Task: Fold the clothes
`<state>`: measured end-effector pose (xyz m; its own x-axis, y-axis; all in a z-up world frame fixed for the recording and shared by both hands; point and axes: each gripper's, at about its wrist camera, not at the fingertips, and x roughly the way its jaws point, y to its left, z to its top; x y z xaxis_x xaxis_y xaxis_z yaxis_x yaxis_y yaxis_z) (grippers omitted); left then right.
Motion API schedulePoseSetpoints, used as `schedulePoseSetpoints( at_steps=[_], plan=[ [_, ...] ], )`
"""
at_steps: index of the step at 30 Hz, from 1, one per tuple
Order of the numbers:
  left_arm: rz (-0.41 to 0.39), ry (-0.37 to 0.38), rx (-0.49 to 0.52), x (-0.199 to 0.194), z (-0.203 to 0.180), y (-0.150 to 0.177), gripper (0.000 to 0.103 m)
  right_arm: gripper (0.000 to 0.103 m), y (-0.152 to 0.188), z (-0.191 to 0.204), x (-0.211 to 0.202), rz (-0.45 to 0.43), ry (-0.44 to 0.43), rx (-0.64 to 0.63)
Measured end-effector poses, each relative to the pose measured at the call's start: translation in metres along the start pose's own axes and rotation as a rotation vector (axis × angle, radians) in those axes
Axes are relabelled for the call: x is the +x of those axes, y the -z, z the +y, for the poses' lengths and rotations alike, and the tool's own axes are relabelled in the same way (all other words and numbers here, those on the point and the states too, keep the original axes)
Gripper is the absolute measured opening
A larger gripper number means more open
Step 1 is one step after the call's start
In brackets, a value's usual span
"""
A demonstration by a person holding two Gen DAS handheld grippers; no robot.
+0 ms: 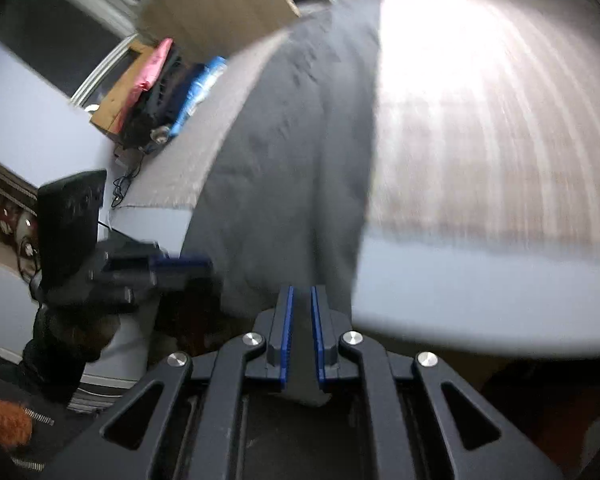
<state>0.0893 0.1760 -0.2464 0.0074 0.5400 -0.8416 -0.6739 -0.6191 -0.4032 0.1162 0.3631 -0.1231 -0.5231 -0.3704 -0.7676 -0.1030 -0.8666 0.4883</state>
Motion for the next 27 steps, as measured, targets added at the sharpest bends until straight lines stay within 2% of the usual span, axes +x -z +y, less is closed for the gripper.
schedulePoseSetpoints(
  at_steps=[2,4,6,8,11,14,16,18,20,24,26,27],
  plan=[
    [0.015,0.004,0.0,0.015,-0.003,-0.008,0.022,0.01,-0.026,0.009,0.016,-0.022,0.019,-0.078],
    [0.039,-0.016,-0.007,0.028,-0.002,-0.014,0.021,0.01,-0.045,0.008,0.039,0.001,0.016,-0.105],
    [0.051,-0.025,-0.006,0.034,-0.001,-0.016,0.019,0.01,-0.062,0.0,0.066,0.055,-0.006,-0.091],
    [0.067,-0.029,-0.005,0.031,0.001,-0.015,0.019,0.01,-0.066,-0.016,0.078,0.138,0.069,-0.079],
    [0.06,-0.04,-0.01,0.023,0.0,-0.018,0.019,0.01,-0.078,-0.036,0.047,0.077,0.043,-0.022],
    [0.021,0.005,-0.005,0.019,-0.007,-0.035,0.019,0.01,-0.107,-0.042,0.04,0.027,0.026,-0.022],
    [0.015,0.021,0.021,0.026,-0.018,-0.049,0.02,0.01,-0.126,-0.043,0.057,0.041,0.077,-0.059],
    [0.036,0.006,0.063,0.039,-0.027,-0.057,0.02,0.01,-0.144,-0.05,0.073,0.062,0.156,-0.073],
    [0.066,-0.003,0.082,0.047,-0.028,-0.06,0.02,0.01,-0.154,-0.058,0.083,0.09,0.148,-0.051],
    [0.09,0.003,0.053,0.06,-0.025,-0.054,0.02,0.011,-0.159,-0.053,0.094,0.136,0.112,-0.097],
    [0.08,0.037,0.031,0.058,-0.019,-0.054,0.022,0.011,-0.157,-0.051,0.099,0.148,0.113,-0.125],
    [0.079,0.051,0.024,0.056,-0.017,-0.055,0.022,0.008,-0.158,-0.051,0.101,0.151,0.118,-0.141]
  ],
)
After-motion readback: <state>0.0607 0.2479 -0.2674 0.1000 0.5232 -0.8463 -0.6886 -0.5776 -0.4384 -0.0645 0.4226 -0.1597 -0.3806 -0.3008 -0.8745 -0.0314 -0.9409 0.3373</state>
